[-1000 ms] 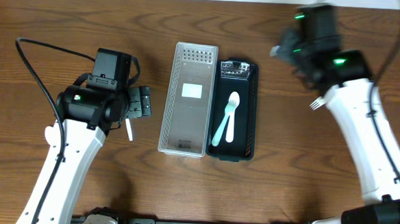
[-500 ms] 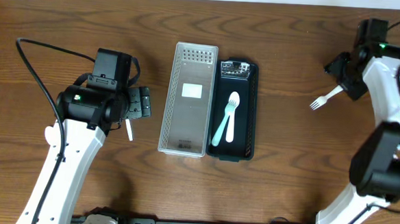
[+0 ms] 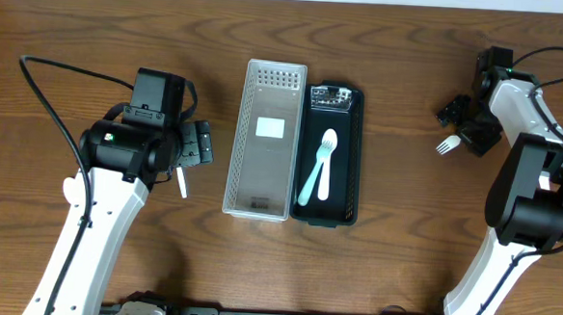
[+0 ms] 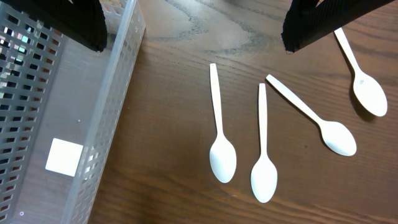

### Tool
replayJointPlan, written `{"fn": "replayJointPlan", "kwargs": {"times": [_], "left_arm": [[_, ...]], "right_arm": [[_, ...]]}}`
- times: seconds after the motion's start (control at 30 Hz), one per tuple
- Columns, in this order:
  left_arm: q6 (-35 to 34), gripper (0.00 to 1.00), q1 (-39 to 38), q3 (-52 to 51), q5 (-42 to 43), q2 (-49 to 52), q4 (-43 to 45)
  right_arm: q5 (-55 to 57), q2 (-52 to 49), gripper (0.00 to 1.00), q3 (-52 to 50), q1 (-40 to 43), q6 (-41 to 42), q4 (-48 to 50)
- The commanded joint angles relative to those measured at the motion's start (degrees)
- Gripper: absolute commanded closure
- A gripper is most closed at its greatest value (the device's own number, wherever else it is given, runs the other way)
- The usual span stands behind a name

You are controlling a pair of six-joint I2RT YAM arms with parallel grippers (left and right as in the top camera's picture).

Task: Pack container
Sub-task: 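Move the right gripper to the second white fork and grasp it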

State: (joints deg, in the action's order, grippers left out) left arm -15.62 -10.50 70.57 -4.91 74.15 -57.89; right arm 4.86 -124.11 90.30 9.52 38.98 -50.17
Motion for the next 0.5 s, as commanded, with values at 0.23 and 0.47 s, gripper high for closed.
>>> {"fn": "replayJointPlan", "kwargs": {"times": [0.23,0.47], "left_arm": [[-0.83,0.08,0.20,0.92,-0.50,0.35,-0.09],[-0.81,0.08,0.20,0.92,-0.52,0.35,-0.07]], "right_arm": [[-0.61,-0.68,0.28,-1.27,-1.03,-0.04,0.02],[-0.63,-0.72,0.33,-3.04,-1.03,0.00,-0.02]]}}
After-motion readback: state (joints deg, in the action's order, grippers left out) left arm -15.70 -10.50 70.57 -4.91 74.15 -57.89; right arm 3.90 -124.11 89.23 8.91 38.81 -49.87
